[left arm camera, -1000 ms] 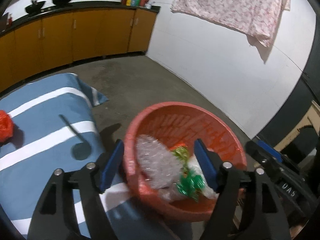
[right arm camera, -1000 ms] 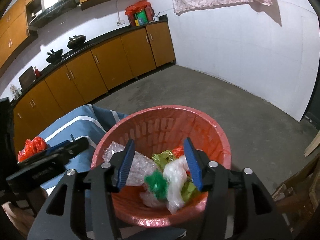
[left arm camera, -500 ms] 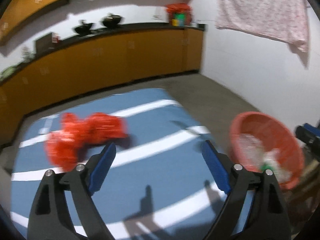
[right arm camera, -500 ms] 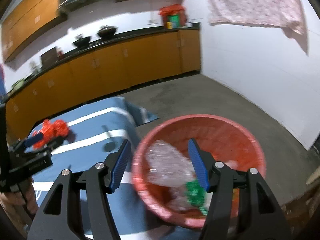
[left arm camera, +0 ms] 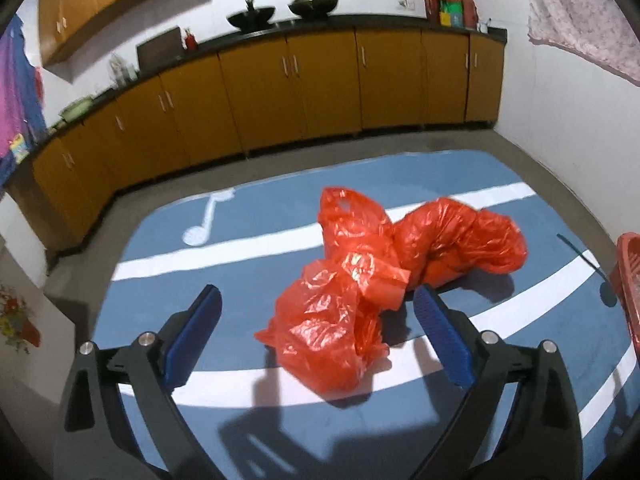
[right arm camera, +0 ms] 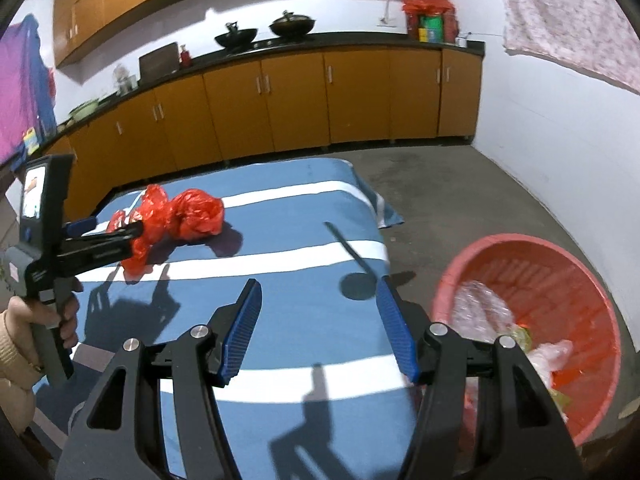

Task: Collect trash
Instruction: 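Grasp a red bag with the left tool while the right tool reaches another red bag, then lift the red bags in both tools and carry them toward the orange basket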

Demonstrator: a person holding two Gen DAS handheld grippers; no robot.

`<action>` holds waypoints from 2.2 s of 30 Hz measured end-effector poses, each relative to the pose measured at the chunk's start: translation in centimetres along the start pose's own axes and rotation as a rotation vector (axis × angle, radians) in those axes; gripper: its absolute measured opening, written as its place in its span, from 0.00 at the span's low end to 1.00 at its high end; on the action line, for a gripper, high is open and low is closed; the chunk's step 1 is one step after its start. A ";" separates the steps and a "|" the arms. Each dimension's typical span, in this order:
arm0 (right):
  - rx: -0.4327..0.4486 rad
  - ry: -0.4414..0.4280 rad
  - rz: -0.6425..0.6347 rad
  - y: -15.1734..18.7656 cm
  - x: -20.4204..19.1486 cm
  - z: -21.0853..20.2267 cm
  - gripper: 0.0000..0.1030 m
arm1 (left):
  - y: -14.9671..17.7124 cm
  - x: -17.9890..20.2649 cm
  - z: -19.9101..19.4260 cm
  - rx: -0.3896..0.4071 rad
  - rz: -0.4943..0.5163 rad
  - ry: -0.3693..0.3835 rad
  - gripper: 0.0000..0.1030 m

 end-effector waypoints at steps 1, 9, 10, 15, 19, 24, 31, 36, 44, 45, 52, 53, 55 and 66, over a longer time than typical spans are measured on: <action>-0.006 -0.005 -0.001 -0.1 -0.5 0.5 0.58 | 0.2 -0.2 0.7 -0.015 -0.004 0.018 0.88; -0.033 -0.074 -0.034 -0.6 -4.4 4.2 0.58 | 1.4 -1.5 2.4 -0.077 -0.058 0.128 0.27; -0.038 -0.095 -0.036 -0.9 -5.2 5.0 0.58 | 1.5 -2.0 2.2 -0.068 -0.062 0.130 0.24; -0.049 -0.165 -0.023 -2.2 -8.1 8.3 0.58 | 1.9 -5.4 1.2 -0.041 -0.111 0.087 0.21; -0.063 -0.217 -0.036 -3.4 -10.7 11.5 0.58 | 2.0 -9.1 -0.1 -0.022 -0.146 0.007 0.21; -0.110 -0.229 -0.061 -3.4 -12.5 14.6 0.62 | 2.3 -12.5 -1.8 -0.013 -0.165 -0.069 0.21; -0.229 -0.186 -0.112 -1.6 -11.8 16.0 0.07 | 2.1 -12.8 -2.9 -0.021 -0.170 -0.094 0.21; -0.229 -0.165 -0.100 -1.3 -11.0 13.8 0.04 | 1.6 -11.7 -4.0 -0.002 -0.162 -0.071 0.21; -0.206 -0.118 -0.024 -1.1 -7.4 7.8 0.03 | 0.8 -8.7 -6.2 0.027 -0.135 -0.003 0.21; -0.203 -0.107 -0.015 -1.1 -6.9 7.2 0.03 | 0.7 -8.2 -6.5 0.031 -0.134 0.006 0.21; -0.156 -0.016 0.001 -1.3 -5.0 2.1 0.03 | 0.3 -5.1 -9.3 0.052 -0.102 0.053 0.21; -0.147 -0.003 0.003 -1.4 -4.8 1.6 0.03 | 0.2 -4.8 -9.6 0.054 -0.100 0.056 0.21; -0.125 0.034 0.005 -1.5 -4.5 0.2 0.03 | 0.2 -4.1 -10.5 0.061 -0.093 0.061 0.21; -0.059 0.125 0.040 -1.5 -2.6 -5.0 0.03 | -0.3 -1.5 -14.5 0.093 -0.076 0.087 0.21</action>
Point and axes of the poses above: each gripper's, at about its wrist camera, not at the fingertips, and z roughly the way its jaws point, x to its right, y to its underside, the point moved 1 cm from there along z, roughly the way its jaws point, and after that the axes turned 13 degrees about x, right-handed, at the moved point
